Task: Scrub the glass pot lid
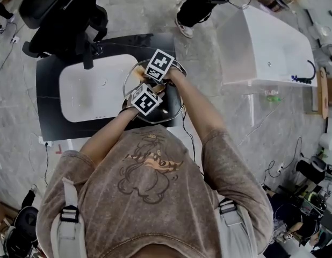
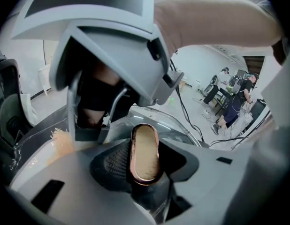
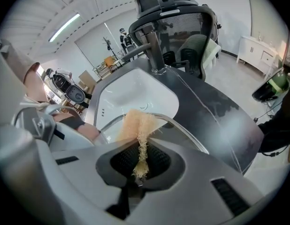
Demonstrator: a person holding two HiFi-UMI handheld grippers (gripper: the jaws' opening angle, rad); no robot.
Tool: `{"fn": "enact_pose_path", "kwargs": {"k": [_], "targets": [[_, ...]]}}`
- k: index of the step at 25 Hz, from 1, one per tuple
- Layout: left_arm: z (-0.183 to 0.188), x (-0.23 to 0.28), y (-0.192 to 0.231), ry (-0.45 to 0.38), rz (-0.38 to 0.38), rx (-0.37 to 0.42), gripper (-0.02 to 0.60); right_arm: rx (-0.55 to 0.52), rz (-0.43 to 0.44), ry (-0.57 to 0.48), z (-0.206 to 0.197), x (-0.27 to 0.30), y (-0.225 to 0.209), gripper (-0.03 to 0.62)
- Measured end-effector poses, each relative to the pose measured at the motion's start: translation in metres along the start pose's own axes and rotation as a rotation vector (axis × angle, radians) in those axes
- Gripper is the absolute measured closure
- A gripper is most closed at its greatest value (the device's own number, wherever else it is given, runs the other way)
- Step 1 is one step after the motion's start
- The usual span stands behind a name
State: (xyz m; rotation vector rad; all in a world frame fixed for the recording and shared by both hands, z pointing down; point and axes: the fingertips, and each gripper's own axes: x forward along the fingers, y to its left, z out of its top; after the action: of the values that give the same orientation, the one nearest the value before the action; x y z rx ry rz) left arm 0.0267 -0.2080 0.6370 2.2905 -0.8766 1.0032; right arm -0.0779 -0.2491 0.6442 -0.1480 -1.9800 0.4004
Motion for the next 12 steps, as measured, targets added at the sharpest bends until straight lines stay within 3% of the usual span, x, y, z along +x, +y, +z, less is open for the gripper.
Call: {"fn": "enact_pose_path", "kwargs": {"k": [7, 12], "targets": [[0.001, -0.001, -0.002, 0.001, 0.000, 0.006, 0.399, 0.003, -0.001, -0.019, 0.013, 0.006, -0.002, 0.554], [0.002, -0.002, -0.002, 0.002, -0.002, 0.003, 0.399, 0.043, -0.054, -0.062, 0.025, 0.008, -0.011, 0.554]]}}
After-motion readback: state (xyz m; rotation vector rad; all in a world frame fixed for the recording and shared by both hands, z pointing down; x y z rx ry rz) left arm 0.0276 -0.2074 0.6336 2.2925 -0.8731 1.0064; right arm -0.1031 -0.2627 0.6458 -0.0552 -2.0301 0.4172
